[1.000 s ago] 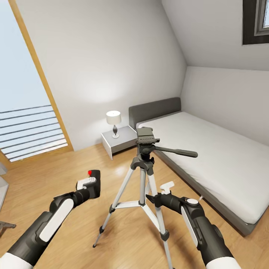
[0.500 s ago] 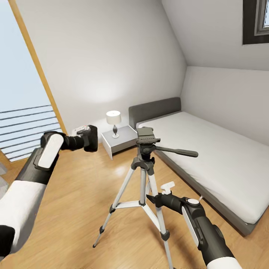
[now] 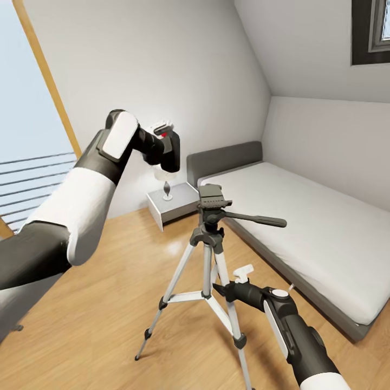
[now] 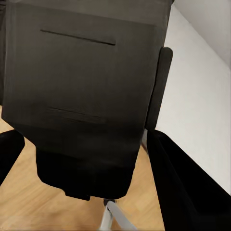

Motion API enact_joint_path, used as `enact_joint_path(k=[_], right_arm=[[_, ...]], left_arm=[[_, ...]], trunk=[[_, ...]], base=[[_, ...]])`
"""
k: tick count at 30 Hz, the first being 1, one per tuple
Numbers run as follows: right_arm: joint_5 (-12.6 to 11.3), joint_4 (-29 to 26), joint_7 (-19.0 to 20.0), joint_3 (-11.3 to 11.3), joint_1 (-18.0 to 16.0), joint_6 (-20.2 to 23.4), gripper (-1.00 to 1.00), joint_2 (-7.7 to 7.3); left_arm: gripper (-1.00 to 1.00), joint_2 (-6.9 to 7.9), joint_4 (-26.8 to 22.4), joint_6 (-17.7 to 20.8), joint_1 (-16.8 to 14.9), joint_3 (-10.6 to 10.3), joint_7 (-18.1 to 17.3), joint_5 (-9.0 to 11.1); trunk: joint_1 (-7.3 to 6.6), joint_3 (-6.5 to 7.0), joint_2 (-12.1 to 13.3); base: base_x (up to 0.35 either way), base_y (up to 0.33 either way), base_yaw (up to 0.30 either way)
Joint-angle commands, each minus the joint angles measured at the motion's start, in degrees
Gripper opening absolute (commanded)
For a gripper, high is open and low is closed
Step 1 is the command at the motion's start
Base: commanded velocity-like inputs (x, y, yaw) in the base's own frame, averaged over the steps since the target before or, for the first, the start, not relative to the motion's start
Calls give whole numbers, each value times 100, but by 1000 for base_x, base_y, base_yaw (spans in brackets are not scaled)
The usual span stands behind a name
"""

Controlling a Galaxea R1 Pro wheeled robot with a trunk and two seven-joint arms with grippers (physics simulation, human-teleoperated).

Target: Attach the digital camera to the camera tripod in the bedroom.

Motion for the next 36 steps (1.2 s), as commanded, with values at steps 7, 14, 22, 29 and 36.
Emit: enact_joint_path(k=[7,14,22,29,36], right_arm=[[75,13,28,-4,-3,35,-100,7],[85,51,30,-5,-5,35,-100,-3],[90,56,31,-5,-7,35,-100,-8],[93,57,21,-5,-5,50,-100,-1],[88,57,22,-1,-6,47,-100,13]], left_arm=[[-100,-130,-216,63,-204,-132,95,4],[-100,-184,-786,78,-235,-773,97,47],[-100,-165,-1061,75,-242,-1011,97,58],[-100,-213,-1029,42,-243,-1076,129,37],[-100,-243,-1055,18,-243,-1139,184,20]], trunk=[[4,-14,-10],[4,-14,-10],[4,-14,-10],[4,-14,-10],[4,-14,-10]], base=[[0,0,0],[0,0,0],[0,0,0],[0,0,0],[0,0,0]])
